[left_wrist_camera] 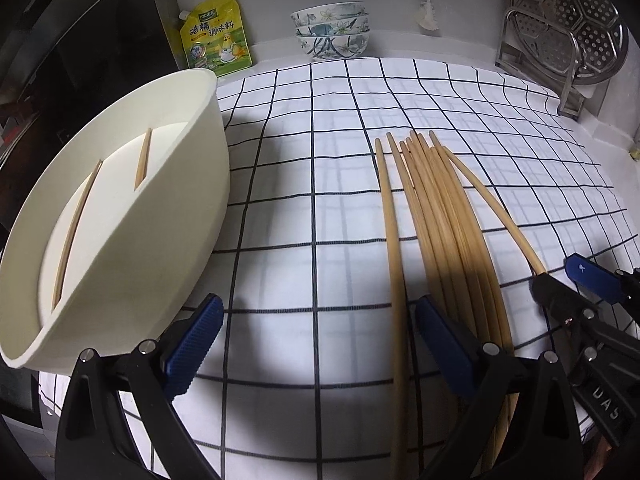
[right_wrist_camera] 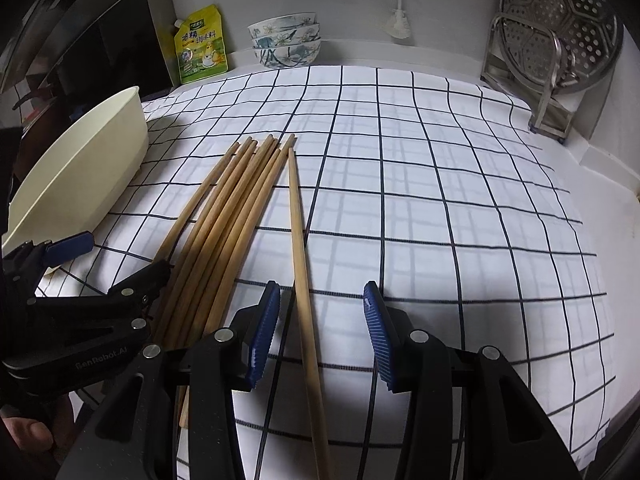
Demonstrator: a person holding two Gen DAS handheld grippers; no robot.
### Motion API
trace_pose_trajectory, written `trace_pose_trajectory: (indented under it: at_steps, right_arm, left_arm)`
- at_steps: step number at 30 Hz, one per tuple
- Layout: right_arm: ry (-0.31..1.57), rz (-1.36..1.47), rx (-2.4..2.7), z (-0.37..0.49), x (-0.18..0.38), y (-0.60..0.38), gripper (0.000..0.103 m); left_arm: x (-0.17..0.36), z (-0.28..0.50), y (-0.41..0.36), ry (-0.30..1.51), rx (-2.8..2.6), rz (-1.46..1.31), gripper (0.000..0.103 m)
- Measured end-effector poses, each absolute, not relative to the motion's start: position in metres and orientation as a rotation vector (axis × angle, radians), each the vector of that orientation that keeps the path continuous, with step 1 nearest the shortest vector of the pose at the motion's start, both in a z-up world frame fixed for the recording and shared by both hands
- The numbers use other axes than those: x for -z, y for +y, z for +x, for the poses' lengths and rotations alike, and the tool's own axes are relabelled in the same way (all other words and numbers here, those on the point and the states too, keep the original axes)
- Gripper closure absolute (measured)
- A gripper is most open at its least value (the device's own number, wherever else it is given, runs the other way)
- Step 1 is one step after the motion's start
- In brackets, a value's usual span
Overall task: Organize utensils
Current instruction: 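Close the right tool on another chopstick while the left tool grasps one too, then carry the chopstick in the right tool into the basin while the left tool carries its own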
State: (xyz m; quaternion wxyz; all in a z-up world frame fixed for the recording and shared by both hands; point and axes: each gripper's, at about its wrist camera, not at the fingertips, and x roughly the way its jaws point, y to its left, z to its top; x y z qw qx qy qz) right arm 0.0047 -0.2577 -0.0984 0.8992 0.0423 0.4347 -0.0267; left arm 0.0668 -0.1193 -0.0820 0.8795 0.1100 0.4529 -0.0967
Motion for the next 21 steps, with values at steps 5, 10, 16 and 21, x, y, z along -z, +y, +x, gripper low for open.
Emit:
trace_pose_trajectory:
  at_steps: [5, 10, 16, 21]
  right_arm:
    - [0.888, 0.017, 0.058, 0.009, 0.1, -0.249, 0.065]
    - [0.884, 0.002, 0.04, 0.013, 0.1, -0.245, 0.095]
    - [0.88, 0.076, 0.014, 0.012, 0.099, -0.253, 0.097]
    - [0.862, 0.124, 0.009, 0.006, 0.093, -0.256, 0.097]
  left_arm:
    - [0.082, 0.072, -0.123, 0.95, 0.231, 0.196, 0.019]
    - [0.08, 0.07, -0.13, 0.956, 0.276, 0.178, 0.052]
    - [0.076, 0.066, -0.137, 0.984, 0.335, 0.167, 0.096]
    - [0.065, 0.061, -0.133, 0.985, 0.37, 0.127, 0.096]
